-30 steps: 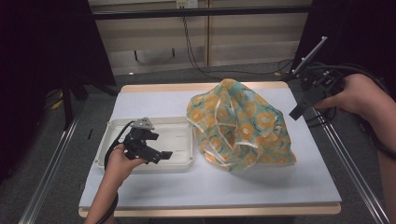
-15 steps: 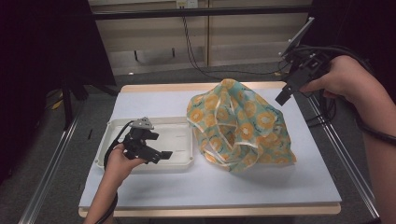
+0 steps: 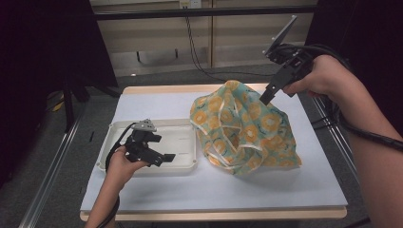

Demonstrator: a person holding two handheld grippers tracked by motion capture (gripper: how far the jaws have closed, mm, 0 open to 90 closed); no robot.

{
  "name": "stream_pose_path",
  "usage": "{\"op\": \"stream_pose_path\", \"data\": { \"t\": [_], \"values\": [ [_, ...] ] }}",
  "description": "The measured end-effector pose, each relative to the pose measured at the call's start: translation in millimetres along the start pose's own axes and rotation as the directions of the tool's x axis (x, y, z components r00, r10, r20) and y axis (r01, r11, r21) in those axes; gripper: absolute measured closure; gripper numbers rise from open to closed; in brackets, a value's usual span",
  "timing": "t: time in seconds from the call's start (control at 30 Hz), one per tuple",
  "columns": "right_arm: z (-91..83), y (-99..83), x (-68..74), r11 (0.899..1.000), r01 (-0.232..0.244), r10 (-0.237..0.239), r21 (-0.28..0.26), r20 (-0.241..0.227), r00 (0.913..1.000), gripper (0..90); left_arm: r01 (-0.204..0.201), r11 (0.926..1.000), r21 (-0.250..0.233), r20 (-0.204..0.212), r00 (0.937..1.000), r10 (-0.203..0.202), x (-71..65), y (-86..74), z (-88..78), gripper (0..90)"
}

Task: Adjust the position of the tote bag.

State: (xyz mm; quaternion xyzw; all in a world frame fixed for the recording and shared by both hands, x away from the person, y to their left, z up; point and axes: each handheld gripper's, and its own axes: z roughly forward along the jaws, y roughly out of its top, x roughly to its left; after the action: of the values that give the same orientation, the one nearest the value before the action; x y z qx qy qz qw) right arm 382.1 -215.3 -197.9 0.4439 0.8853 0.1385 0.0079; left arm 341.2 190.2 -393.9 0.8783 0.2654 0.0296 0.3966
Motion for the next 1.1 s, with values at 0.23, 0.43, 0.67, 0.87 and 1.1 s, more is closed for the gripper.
{"op": "stream_pose_path", "data": {
  "t": [0.23, 0.43, 0.67, 0.87, 1.1],
  "values": [
    [11.9, 12.4, 8.9, 1.000, 0.003, -0.003, 0.009, -0.018, 0.9998, 12.4, 0.002, 0.9999, -0.012, 0.002, 1.0000, -0.002, -0.2, 0.2, -2.5, 4.4],
    [22.8, 19.9, 13.9, 0.999, 0.002, -0.002, 0.036, -0.014, 0.9999, 19.5, -0.001, 0.9999, -0.015, 0.004, 1.0000, 0.001, -0.9, 0.4, -1.5, 4.4],
    [36.2, 22.9, 11.1, 0.999, -0.028, 0.028, 0.019, -0.019, 0.9994, 35.6, -0.004, 0.9998, -0.020, -0.004, 1.0000, 0.004, -1.3, 1.1, -3.4, 4.5],
    [43.9, 21.7, 5.4, 0.997, -0.064, 0.063, 0.047, 0.022, 0.9978, 58.5, -0.008, 0.9998, -0.017, -0.012, 0.9999, 0.008, -1.6, 1.5, -3.4, 4.6],
    [53.2, 21.2, -0.3, 0.996, -0.081, 0.080, 0.048, 0.017, 0.9966, 78.2, -0.004, 0.9997, -0.024, -0.012, 0.9999, 0.004, -1.5, 0.8, -2.6, 5.0]
  ]
}}
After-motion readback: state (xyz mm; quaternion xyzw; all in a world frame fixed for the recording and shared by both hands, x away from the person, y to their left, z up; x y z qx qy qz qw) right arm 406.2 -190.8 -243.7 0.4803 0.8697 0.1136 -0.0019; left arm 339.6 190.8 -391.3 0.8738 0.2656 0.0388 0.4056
